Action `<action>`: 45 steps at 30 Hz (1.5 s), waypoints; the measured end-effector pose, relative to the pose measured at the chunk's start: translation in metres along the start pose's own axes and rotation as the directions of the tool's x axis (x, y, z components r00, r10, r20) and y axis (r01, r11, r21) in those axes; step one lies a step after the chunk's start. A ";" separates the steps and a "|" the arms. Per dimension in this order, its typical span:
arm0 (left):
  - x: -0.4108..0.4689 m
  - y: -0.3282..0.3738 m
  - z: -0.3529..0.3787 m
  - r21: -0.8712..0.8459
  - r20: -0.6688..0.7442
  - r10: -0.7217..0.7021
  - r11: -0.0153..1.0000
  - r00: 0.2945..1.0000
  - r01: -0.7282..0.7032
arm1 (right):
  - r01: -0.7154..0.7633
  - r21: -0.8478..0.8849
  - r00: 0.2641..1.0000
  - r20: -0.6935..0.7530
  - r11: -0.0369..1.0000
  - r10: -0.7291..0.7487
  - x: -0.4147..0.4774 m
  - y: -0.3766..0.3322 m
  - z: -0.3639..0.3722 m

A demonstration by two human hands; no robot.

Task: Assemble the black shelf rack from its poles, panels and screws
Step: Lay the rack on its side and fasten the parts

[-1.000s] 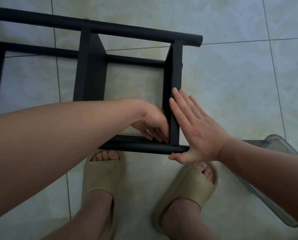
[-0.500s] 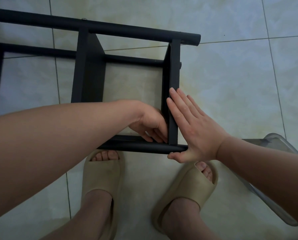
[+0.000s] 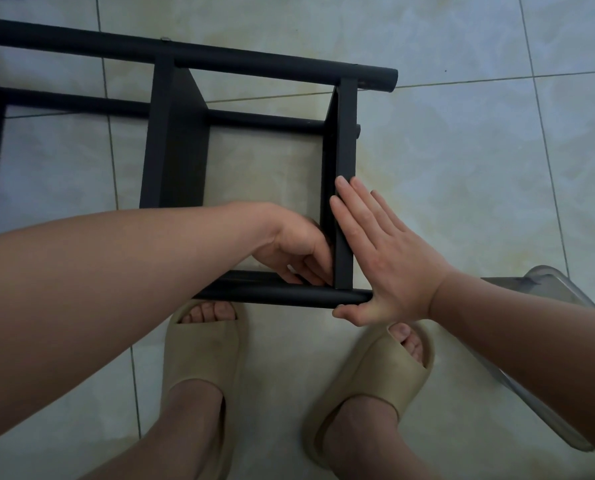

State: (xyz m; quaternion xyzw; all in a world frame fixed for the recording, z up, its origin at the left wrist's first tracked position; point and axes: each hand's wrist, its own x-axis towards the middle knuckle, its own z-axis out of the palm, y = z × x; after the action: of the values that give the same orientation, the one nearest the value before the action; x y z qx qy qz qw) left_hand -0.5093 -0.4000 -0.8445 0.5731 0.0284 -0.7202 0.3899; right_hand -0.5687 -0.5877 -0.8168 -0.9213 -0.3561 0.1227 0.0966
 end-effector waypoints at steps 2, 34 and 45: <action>-0.001 0.002 -0.001 0.049 0.018 -0.030 0.998 0.999 0.029 | 0.002 -0.001 1.000 -0.006 1.000 -0.002 0.000 0.000 0.000; -0.001 0.007 0.000 0.118 -0.048 -0.022 0.993 0.999 0.028 | 0.003 0.018 1.000 0.001 1.000 -0.003 0.001 0.002 0.002; -0.003 0.003 0.004 0.086 -0.056 0.065 0.995 0.996 -0.060 | -0.001 0.017 1.000 0.006 1.000 0.001 0.000 0.001 0.001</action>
State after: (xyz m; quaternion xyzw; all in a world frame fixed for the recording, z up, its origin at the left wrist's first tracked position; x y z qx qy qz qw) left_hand -0.5103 -0.4026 -0.8394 0.6105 -0.0082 -0.6911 0.3868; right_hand -0.5683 -0.5882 -0.8175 -0.9202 -0.3550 0.1286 0.1031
